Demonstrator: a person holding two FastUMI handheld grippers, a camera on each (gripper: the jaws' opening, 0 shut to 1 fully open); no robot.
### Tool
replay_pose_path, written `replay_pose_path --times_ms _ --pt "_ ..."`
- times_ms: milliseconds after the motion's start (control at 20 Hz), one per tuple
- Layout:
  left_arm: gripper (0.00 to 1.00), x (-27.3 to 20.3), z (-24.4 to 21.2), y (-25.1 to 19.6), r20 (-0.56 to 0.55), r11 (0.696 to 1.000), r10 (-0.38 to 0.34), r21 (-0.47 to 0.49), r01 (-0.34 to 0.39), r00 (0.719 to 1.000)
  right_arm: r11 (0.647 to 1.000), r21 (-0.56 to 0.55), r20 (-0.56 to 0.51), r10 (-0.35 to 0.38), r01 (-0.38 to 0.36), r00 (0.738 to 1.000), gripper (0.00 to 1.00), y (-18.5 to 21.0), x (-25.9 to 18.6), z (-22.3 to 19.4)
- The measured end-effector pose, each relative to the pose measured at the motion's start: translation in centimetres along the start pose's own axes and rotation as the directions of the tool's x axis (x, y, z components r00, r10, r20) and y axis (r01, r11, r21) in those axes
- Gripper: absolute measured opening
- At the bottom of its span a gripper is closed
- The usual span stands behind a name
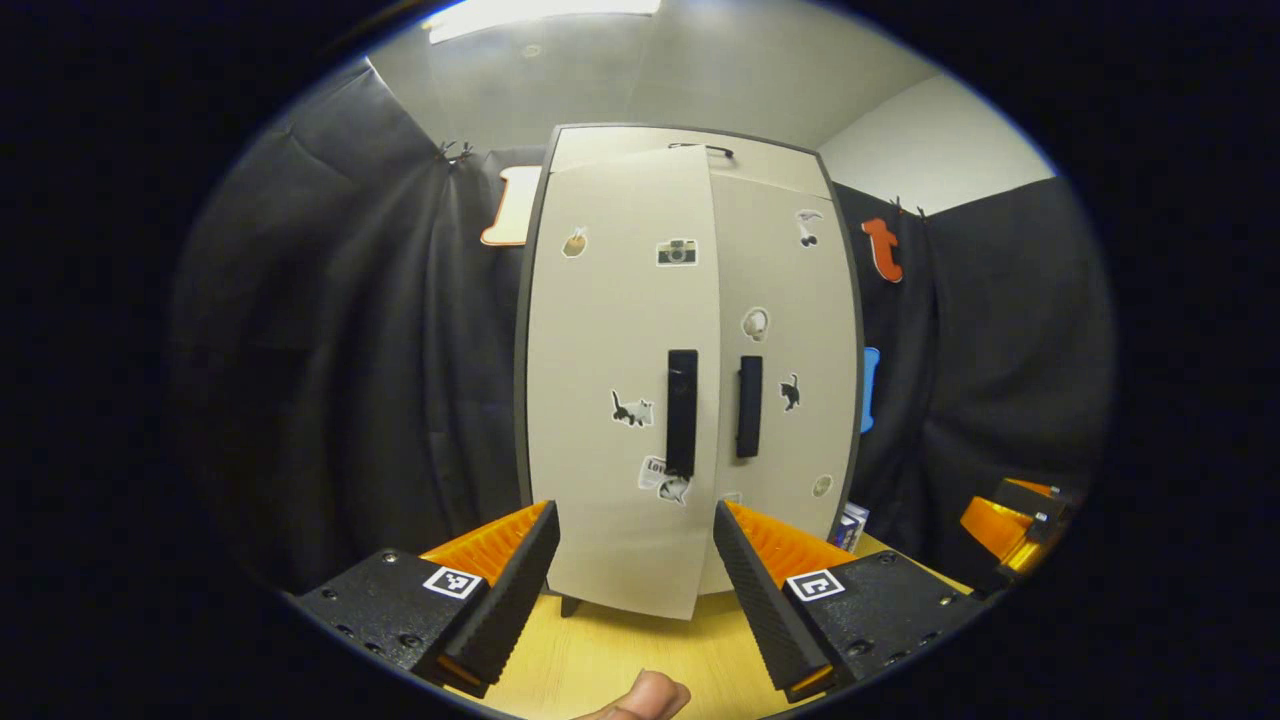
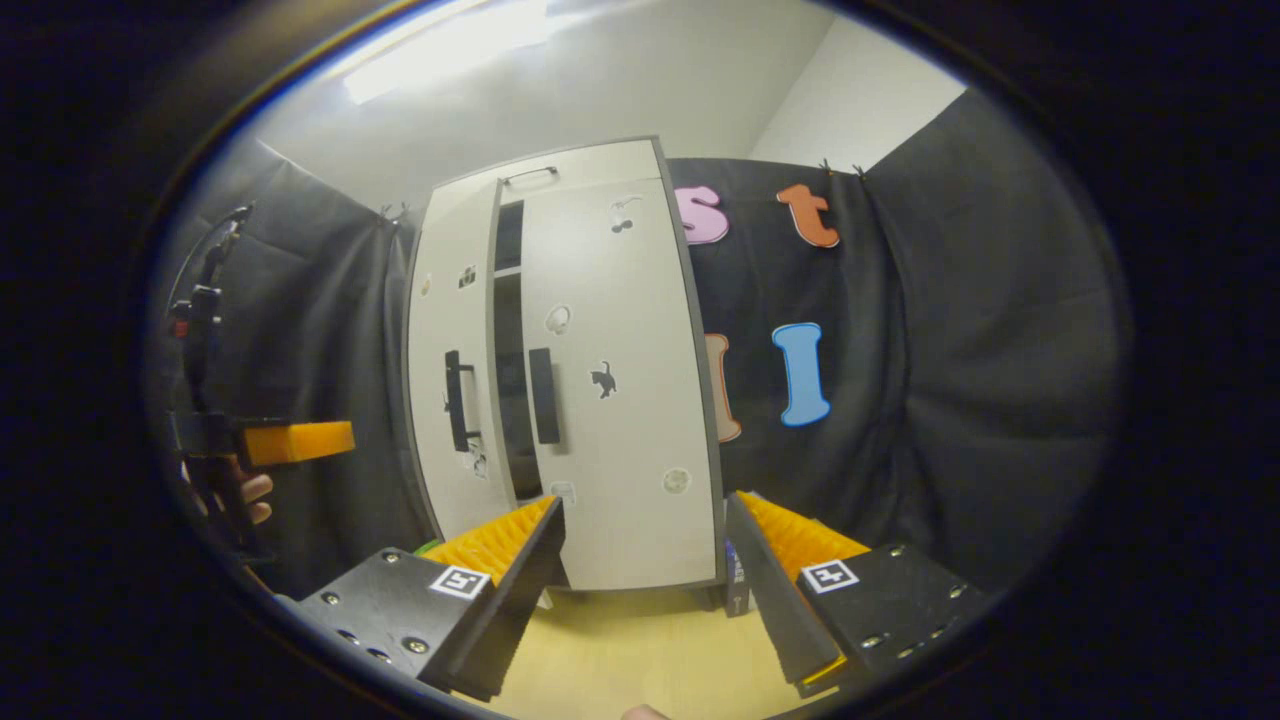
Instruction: Grab one shoe with the right hand and put it into the shoe cabinet, grab the other shoe with the left hand and put it into the shoe cabinet; then close the right door with the right hand and the left door with the left hand.
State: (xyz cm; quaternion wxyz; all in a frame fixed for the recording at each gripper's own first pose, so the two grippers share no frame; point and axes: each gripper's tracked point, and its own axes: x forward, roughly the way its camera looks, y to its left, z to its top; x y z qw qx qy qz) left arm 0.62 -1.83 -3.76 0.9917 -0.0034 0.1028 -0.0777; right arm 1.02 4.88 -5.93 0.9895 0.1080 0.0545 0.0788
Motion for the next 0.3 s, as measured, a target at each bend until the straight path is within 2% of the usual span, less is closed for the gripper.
replay_pose_path --times_ms 100,150,200,300 --pt "0.95 -1.1 -2.1 -0.7 -0.026 1.0 -0.005 0.017 0.006 1.0 1.0 -0.01 0.003 0.009 -0.009 1.0 0.97 0.4 -0.2 0.0" --pt "0.9 -1.6 -3.0 -0.7 -0.036 1.0 0.007 0.027 -0.006 0.999 1.0 -0.019 0.006 0.014 -0.013 1.0 0.97 0.6 -0.4 0.0" --pt "0.95 -1.9 -3.6 -0.8 -0.039 1.0 0.008 0.031 -0.007 0.999 1.0 -0.027 0.009 0.016 -0.015 1.0 0.97 0.8 -0.6 0.0" --pt "0.95 -2.4 -4.3 -1.0 -0.015 1.0 0.004 0.013 -0.004 1.0 0.999 -0.042 0.023 0.015 -0.014 1.0 0.97 1.0 -1.1 0.4"
